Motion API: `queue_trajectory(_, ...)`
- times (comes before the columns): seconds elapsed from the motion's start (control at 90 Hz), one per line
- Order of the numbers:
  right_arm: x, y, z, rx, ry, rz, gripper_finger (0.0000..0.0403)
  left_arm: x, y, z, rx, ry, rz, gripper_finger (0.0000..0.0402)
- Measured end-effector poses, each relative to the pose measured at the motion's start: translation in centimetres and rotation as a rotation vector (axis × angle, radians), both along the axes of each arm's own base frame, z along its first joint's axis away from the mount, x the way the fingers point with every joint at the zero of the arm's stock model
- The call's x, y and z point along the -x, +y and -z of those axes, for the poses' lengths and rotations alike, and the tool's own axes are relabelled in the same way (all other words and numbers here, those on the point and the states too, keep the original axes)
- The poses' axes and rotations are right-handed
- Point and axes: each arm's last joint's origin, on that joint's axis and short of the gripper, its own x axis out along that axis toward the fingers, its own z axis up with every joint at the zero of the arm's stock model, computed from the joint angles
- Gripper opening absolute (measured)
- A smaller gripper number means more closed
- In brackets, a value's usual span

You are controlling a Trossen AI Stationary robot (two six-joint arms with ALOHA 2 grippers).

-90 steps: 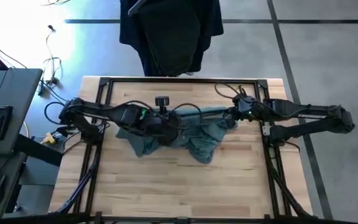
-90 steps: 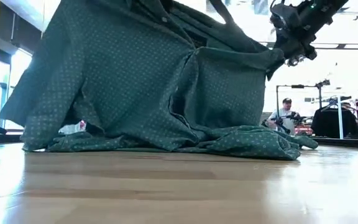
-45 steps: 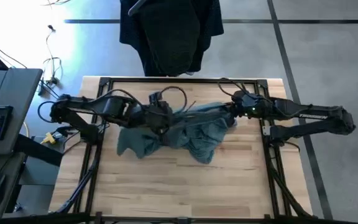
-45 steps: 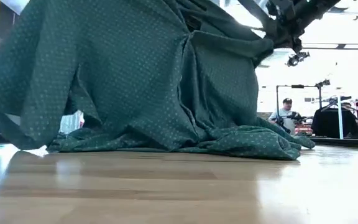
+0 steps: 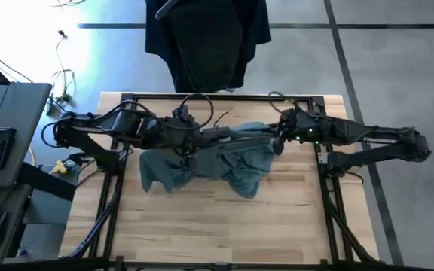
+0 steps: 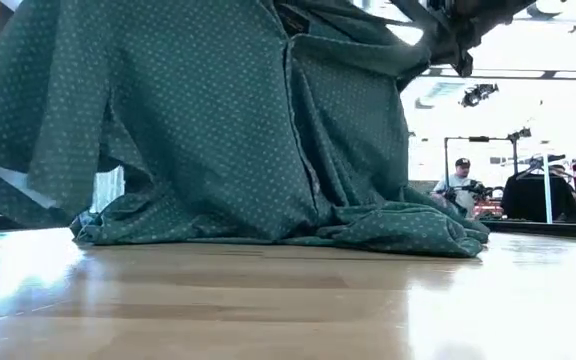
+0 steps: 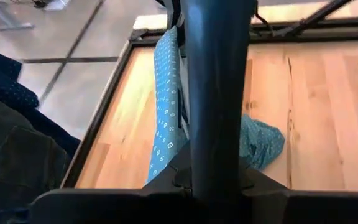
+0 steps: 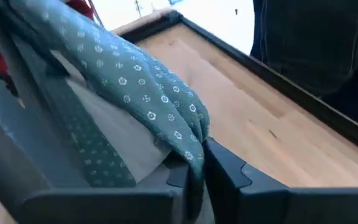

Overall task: Hang clothes
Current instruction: Remove the hanger from the light blue polo shirt

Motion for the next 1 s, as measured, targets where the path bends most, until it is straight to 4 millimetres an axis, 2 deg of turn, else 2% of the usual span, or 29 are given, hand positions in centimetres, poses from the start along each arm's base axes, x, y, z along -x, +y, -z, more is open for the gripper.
queue_trajectory(0.089,0.7,-0.2,-0.1,-0.022,0.019,0.025,0.0086,0.1,0.0,0.5,0.014,0.045,-0.020,0.0003)
queue_trajectory(0.322,2.6,-0.3,-3.1,0.036,0.082,0.014,0.0218,0.2,0.1,0.8,-0.003,0.080,-0.010,0.0003)
queue_trajectory(0.489,3.7,-0.2,-5.1,0.088,0.164,0.001,0.0287,0.2,0.1,0.9,-0.013,0.100,0.012,0.0003)
queue_trajectory(0.6,3.9,0.0,-6.9,0.120,0.113,-0.043,0.0305,0.2,0.1,1.0,-0.006,0.120,0.022,0.0003)
queue_trajectory(0.778,3.9,0.6,-9.7,0.217,0.015,-0.167,0.0307,-0.4,-0.1,1.5,0.003,0.135,0.035,0.0003)
queue_trajectory(0.889,2.5,1.1,-11.0,0.228,-0.146,-0.289,0.0307,-0.8,-0.1,1.8,0.005,0.141,0.038,0.0003)
queue_trajectory(1.0,-0.2,1.7,-11.4,0.221,-0.261,-0.387,0.0307,-1.4,-0.2,1.9,0.011,0.115,0.041,0.0003)
